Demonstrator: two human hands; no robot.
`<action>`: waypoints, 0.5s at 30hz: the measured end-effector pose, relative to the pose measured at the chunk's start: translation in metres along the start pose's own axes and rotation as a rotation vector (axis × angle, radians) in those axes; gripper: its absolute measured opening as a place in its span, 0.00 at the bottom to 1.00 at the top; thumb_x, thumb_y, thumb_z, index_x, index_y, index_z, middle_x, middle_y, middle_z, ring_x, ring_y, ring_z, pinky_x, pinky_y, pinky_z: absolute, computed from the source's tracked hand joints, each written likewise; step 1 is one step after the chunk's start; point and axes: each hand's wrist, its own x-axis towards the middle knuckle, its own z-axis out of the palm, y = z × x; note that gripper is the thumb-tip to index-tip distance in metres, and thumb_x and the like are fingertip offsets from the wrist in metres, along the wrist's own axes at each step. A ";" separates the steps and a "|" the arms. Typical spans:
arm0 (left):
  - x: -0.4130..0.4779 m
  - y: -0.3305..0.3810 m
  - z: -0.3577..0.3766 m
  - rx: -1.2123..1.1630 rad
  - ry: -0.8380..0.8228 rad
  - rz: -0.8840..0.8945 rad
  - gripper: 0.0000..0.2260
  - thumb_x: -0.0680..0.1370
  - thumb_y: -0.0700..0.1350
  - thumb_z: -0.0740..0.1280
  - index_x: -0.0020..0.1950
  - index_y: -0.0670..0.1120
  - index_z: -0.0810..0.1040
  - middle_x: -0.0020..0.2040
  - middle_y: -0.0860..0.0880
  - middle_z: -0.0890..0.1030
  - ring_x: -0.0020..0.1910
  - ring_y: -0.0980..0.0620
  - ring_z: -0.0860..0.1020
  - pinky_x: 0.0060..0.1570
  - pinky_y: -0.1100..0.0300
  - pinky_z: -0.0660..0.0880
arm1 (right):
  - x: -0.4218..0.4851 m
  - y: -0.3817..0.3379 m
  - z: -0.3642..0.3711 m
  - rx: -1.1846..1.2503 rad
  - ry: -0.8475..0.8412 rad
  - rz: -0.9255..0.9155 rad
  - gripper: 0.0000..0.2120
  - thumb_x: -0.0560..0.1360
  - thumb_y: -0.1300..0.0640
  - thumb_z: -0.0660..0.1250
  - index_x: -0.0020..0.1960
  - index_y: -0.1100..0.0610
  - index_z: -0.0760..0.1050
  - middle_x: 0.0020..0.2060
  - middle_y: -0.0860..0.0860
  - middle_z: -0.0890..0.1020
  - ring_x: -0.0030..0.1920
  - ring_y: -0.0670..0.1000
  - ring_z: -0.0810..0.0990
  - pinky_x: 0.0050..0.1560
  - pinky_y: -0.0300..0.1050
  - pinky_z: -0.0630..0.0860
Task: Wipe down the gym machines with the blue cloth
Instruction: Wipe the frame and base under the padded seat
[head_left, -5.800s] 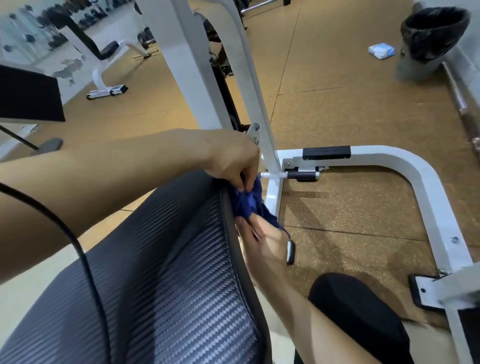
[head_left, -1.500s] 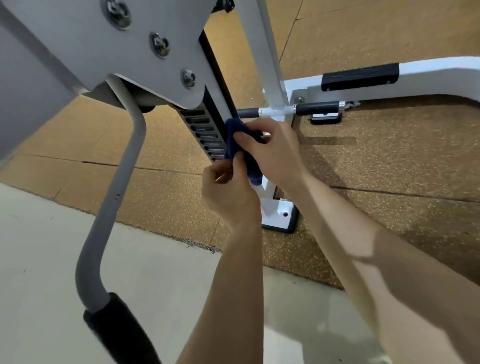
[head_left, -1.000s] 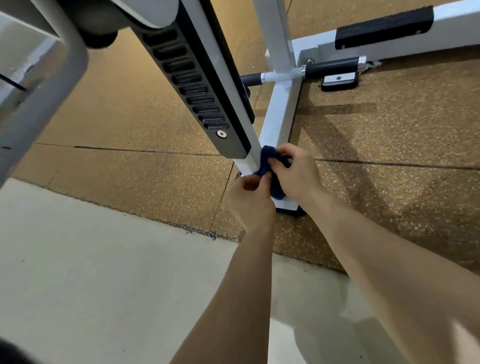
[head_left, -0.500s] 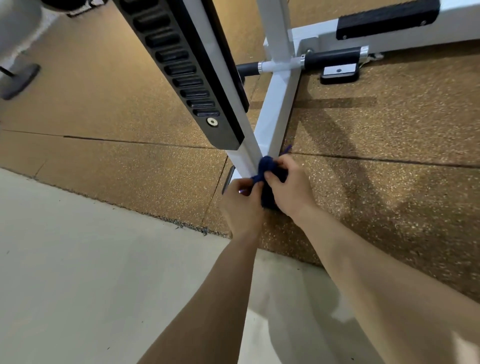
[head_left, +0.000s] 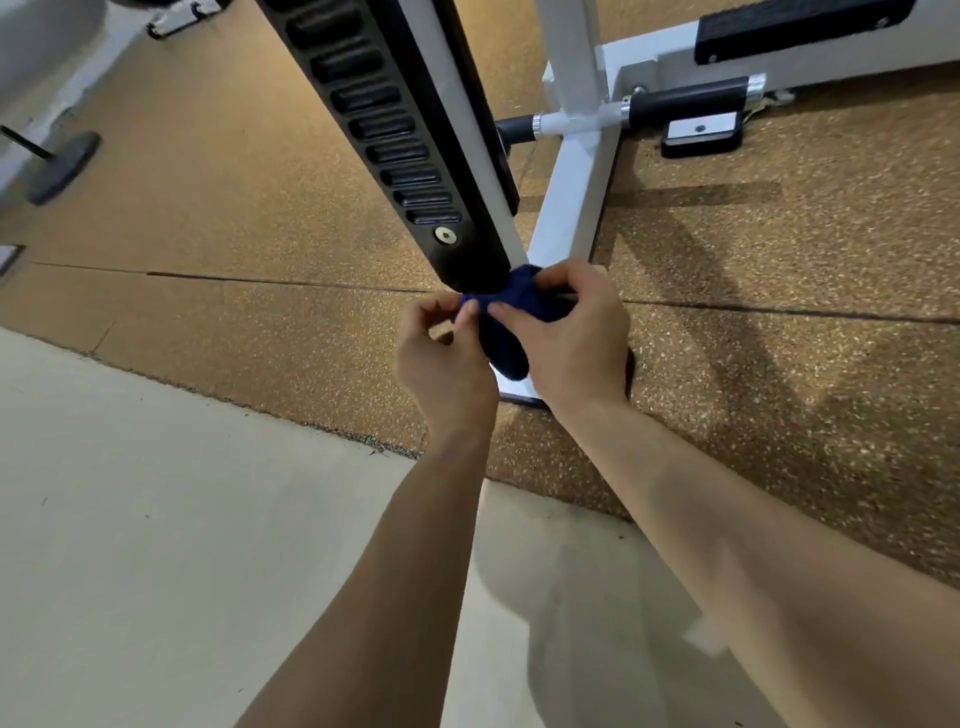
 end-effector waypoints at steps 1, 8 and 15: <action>0.001 0.002 0.001 -0.009 0.017 0.013 0.01 0.76 0.38 0.71 0.46 0.43 0.80 0.40 0.56 0.80 0.40 0.64 0.77 0.43 0.71 0.74 | -0.001 -0.002 0.000 -0.006 0.007 -0.033 0.17 0.67 0.55 0.81 0.44 0.49 0.73 0.47 0.49 0.76 0.44 0.40 0.74 0.47 0.26 0.71; -0.021 -0.031 0.014 0.153 -0.174 -0.141 0.05 0.77 0.40 0.70 0.45 0.49 0.77 0.44 0.54 0.80 0.42 0.63 0.77 0.44 0.70 0.72 | -0.009 0.049 -0.008 -0.193 -0.186 0.119 0.14 0.73 0.57 0.76 0.54 0.54 0.75 0.52 0.49 0.72 0.52 0.47 0.72 0.56 0.40 0.72; -0.033 -0.037 0.013 0.054 -0.346 -0.383 0.07 0.70 0.52 0.73 0.42 0.51 0.80 0.42 0.51 0.82 0.44 0.47 0.83 0.49 0.43 0.81 | -0.005 0.047 -0.018 -0.134 -0.279 0.240 0.11 0.75 0.60 0.72 0.56 0.54 0.75 0.52 0.49 0.78 0.55 0.50 0.76 0.57 0.41 0.72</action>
